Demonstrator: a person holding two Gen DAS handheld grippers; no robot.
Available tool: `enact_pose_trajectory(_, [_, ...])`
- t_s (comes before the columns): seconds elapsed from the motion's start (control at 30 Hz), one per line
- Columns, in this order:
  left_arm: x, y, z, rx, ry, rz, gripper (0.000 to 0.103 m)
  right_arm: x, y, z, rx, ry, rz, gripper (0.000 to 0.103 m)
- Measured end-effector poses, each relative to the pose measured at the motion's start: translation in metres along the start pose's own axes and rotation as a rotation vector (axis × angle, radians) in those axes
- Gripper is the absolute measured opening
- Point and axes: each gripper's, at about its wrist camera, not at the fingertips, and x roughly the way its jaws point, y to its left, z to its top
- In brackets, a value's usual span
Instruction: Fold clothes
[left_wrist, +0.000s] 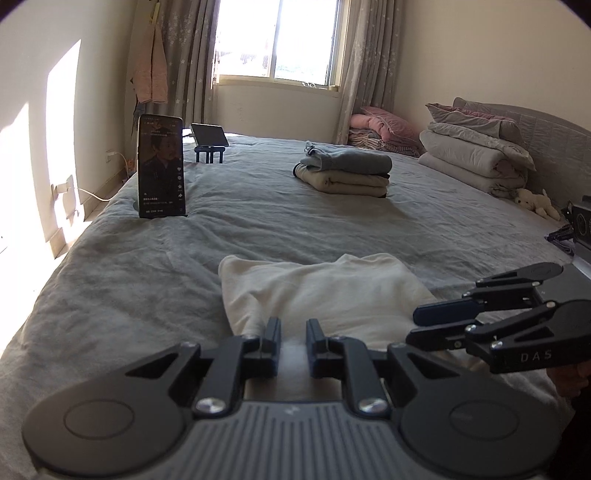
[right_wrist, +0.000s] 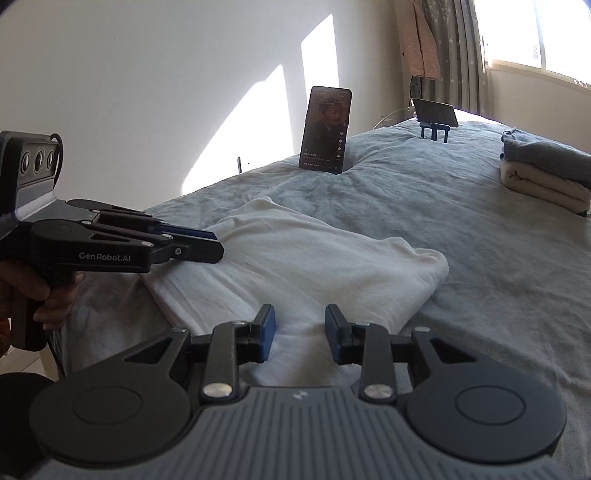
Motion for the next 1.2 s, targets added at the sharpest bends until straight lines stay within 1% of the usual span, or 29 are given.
enact_pose_trajectory(0.23, [-0.016, 0.009, -0.009, -0.066, -0.014, -0.004, 0.017, -0.026, -0.005, -0.019, 0.039, 0.008, -0.026, 0.036])
enact_pose_trajectory(0.3, [-0.020, 0.009, -0.012, -0.077, -0.019, -0.002, 0.020, -0.031, -0.007, -0.024, 0.056, 0.007, -0.023, 0.036])
enact_pose_trajectory(0.47, [-0.029, 0.010, -0.021, -0.095, -0.010, 0.009, 0.032, -0.038, -0.009, -0.032, 0.095, 0.013, -0.016, 0.036])
enact_pose_trajectory(0.67, [-0.038, 0.008, -0.029, -0.126, 0.011, 0.015, 0.032, -0.046, -0.009, -0.038, 0.124, 0.024, -0.017, 0.037])
enact_pose_trajectory(0.8, [-0.042, 0.004, -0.026, -0.133, 0.052, 0.037, 0.034, -0.051, -0.009, -0.040, 0.140, 0.042, -0.013, 0.039])
enact_pose_trajectory(0.87, [-0.044, 0.000, -0.022, -0.131, 0.080, 0.050, 0.042, -0.054, -0.010, -0.038, 0.152, 0.055, -0.005, 0.043])
enact_pose_trajectory(0.9, [-0.045, -0.003, -0.021, -0.127, 0.093, 0.056, 0.050, -0.055, -0.011, -0.037, 0.167, 0.063, 0.002, 0.047])
enact_pose_trajectory(0.93, [-0.046, -0.005, -0.019, -0.124, 0.102, 0.062, 0.061, -0.057, -0.012, -0.036, 0.181, 0.071, 0.009, 0.052])
enact_pose_trajectory(0.97, [-0.047, -0.007, -0.017, -0.121, 0.112, 0.074, 0.071, -0.058, -0.013, -0.035, 0.191, 0.076, 0.010, 0.056])
enact_pose_trajectory(1.03, [-0.049, -0.013, -0.012, -0.115, 0.134, 0.103, 0.081, -0.062, -0.013, -0.033, 0.210, 0.087, 0.012, 0.066])
enact_pose_trajectory(1.07, [-0.050, -0.015, -0.010, -0.114, 0.146, 0.119, 0.084, -0.063, -0.014, -0.032, 0.220, 0.092, 0.013, 0.069])
enact_pose_trajectory(1.1, [-0.050, -0.016, -0.008, -0.113, 0.159, 0.134, 0.085, -0.064, -0.013, -0.030, 0.222, 0.095, 0.010, 0.074])
enact_pose_trajectory(1.13, [-0.049, -0.017, -0.006, -0.113, 0.171, 0.148, 0.089, -0.065, -0.013, -0.029, 0.223, 0.102, 0.006, 0.079])
enact_pose_trajectory(1.17, [-0.049, -0.019, -0.004, -0.112, 0.188, 0.171, 0.093, -0.066, -0.012, -0.027, 0.225, 0.111, 0.003, 0.081])
enact_pose_trajectory(1.2, [-0.049, -0.021, -0.002, -0.109, 0.205, 0.196, 0.094, -0.067, -0.012, -0.025, 0.227, 0.119, -0.004, 0.087])
